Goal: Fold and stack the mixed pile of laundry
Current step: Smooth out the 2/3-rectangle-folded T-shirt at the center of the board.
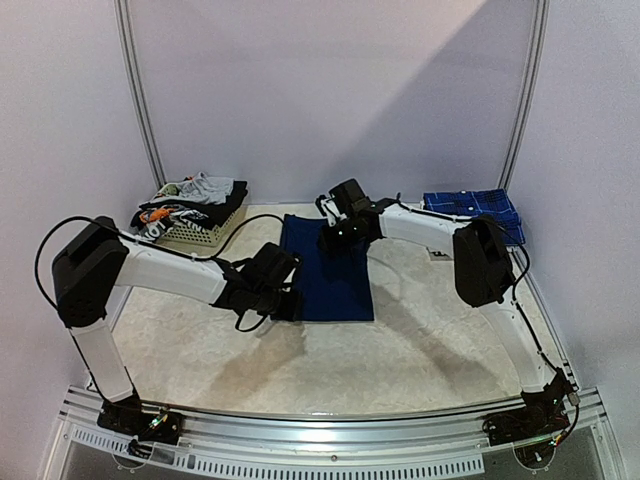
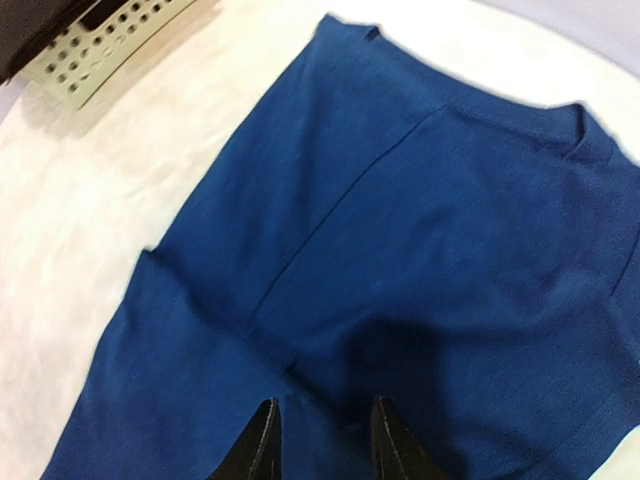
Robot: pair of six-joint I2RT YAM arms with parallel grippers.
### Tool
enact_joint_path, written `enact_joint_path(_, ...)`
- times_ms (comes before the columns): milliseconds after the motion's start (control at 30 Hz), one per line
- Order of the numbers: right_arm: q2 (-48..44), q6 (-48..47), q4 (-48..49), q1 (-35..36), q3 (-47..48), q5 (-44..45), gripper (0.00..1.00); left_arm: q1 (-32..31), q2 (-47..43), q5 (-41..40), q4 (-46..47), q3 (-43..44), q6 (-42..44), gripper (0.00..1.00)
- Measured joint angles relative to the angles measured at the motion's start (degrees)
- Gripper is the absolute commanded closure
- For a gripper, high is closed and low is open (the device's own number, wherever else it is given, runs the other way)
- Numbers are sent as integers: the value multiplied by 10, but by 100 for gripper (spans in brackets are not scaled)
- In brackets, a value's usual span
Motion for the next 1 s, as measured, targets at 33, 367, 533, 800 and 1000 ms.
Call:
enact_joint_path(33, 6, -2, -1, -3, 10, 4, 67, -1, -1, -2, 0, -3, 0, 69)
enact_joint_path(367, -19, -6, -2, -26, -26, 1, 59, -2, -24, -40, -23, -3, 3, 72)
enact_joint_path(533, -156, 8, 28, -25, -214, -41, 60, -2, -23, -48, -26, -1, 6, 75)
enact_joint_path(800, -299, 40, 74, -20, -414, -130, 66, -2, -21, -54, -23, -4, 4, 77)
enact_joint_path(1000, -305, 59, 87, -17, -515, -163, 68, -2, -16, -54, -13, -34, -8, 78)
